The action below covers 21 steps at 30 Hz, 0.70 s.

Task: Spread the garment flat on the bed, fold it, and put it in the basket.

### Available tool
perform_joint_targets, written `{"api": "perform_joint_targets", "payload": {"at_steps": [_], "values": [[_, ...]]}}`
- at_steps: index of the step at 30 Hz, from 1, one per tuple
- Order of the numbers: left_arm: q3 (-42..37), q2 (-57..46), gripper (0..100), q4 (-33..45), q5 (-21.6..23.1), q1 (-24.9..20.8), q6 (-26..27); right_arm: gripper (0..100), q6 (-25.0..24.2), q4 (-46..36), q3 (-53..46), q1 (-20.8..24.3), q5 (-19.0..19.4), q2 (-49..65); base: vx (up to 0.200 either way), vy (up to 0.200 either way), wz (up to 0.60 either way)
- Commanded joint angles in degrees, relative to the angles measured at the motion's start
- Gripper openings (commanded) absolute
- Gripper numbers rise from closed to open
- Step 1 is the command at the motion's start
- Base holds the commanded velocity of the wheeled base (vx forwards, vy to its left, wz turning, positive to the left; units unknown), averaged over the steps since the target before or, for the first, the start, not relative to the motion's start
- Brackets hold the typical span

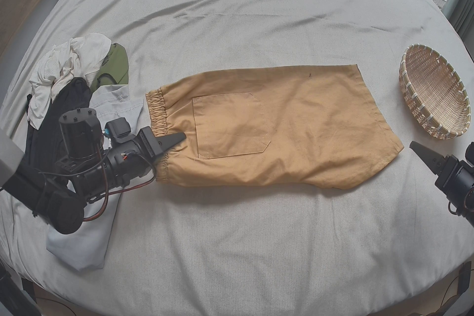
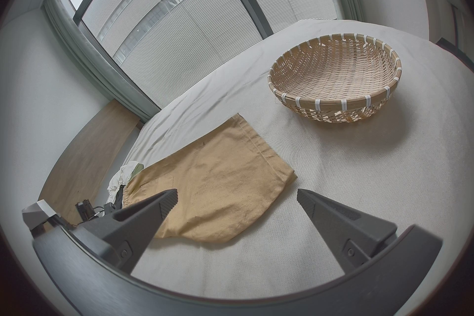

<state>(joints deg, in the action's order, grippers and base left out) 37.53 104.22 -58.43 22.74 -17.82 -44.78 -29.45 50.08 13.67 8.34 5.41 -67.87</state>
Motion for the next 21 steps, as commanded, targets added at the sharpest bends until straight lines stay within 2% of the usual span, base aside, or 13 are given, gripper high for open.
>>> {"api": "perform_joint_targets", "payload": {"at_steps": [1, 6, 11, 14, 15, 21], "values": [[-4.58, -10.0, 0, 5.43, 0.03, -0.99, -0.75, 100, 0.01, 0.02, -1.1, 0.01, 0.04, 0.28, 0.0, 0.0, 0.0], [-5.45, -15.71, 0, 15.63, -0.15, -0.28, -0.49, 100, 0.01, 0.02, -1.1, -0.08, 0.04, 0.28, 0.0, 0.0, 0.0], [-7.12, -19.49, 0, 21.16, -0.06, 3.23, 0.48, 100, 0.01, 0.02, -1.01, -0.08, 0.04, 0.28, 0.0, 0.0, 0.0], [-7.39, -19.67, 0, 21.69, -0.06, 3.58, 0.83, 100, 0.01, 0.02, -1.01, -0.16, 0.04, 0.28, 0.0, 0.0, 0.0], [-8.36, -21.25, 0, 26.61, -0.06, 6.05, 4.52, 100, 0.01, 0.02, -0.75, -0.16, 0.04, 0.28, 0.0, 0.0, 0.0], [-8.27, -23.97, 0, 31.18, -0.06, 9.03, 5.4, 100, 0.01, 0.11, -0.39, 0.01, 0.04, 0.19, 0.0, 0.0, 0.0]]}}
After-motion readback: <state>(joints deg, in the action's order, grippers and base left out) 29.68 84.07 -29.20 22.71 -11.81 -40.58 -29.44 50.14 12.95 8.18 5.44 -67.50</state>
